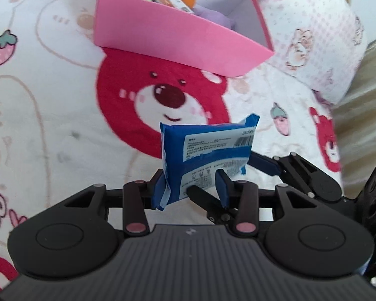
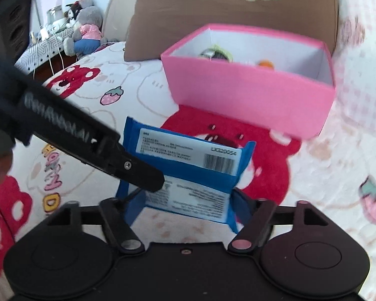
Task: Organize objects
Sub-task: 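Lift the blue packet with both grippers toward the pink box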
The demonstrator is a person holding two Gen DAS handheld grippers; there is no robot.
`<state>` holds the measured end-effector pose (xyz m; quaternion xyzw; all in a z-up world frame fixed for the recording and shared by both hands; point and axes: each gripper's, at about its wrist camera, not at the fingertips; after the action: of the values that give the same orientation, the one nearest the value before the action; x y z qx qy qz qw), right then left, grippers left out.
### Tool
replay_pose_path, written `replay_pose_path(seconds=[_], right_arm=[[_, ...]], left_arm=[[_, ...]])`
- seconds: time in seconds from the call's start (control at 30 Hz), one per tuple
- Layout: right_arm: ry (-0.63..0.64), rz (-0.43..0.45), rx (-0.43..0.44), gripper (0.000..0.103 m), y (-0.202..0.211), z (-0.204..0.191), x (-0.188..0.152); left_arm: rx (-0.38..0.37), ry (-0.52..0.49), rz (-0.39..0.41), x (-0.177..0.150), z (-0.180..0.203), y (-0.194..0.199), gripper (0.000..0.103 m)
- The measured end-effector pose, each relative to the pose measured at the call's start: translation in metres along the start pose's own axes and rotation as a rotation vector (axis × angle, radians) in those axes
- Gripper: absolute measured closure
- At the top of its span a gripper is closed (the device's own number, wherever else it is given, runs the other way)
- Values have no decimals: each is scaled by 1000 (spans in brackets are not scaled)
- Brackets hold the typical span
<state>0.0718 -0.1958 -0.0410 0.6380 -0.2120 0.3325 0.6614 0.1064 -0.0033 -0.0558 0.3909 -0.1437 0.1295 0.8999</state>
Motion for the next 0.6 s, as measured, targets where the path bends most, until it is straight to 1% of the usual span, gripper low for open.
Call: replay_pose_path(seconds=[0.1, 0.33, 0.4, 0.5, 0.6], right_arm=[[-28, -7, 1, 20, 7, 7, 6], [-60, 30, -42, 13, 28, 11, 22], [-61, 40, -49, 11, 32, 11, 26], [-38, 67, -74, 10, 36, 6, 32], [31, 86, -99, 10, 37, 1, 36]], left_arm=[[11, -54, 2, 1, 15, 3, 63], [-21, -97, 38, 10, 37, 18, 63], [-31, -102, 52, 13, 41, 23, 61], [-43, -126, 63, 21, 45, 29, 60], [-64, -123, 74, 29, 45, 36, 59]])
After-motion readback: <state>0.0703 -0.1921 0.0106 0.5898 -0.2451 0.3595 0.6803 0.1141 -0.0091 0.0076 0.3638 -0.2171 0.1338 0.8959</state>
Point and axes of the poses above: each gripper's, at about its wrist camera, not at the fingertips, and y roughly against the way its jaws point, z to its right, x to its top, and after that the axes turned 13 degrees about -x, right-handed
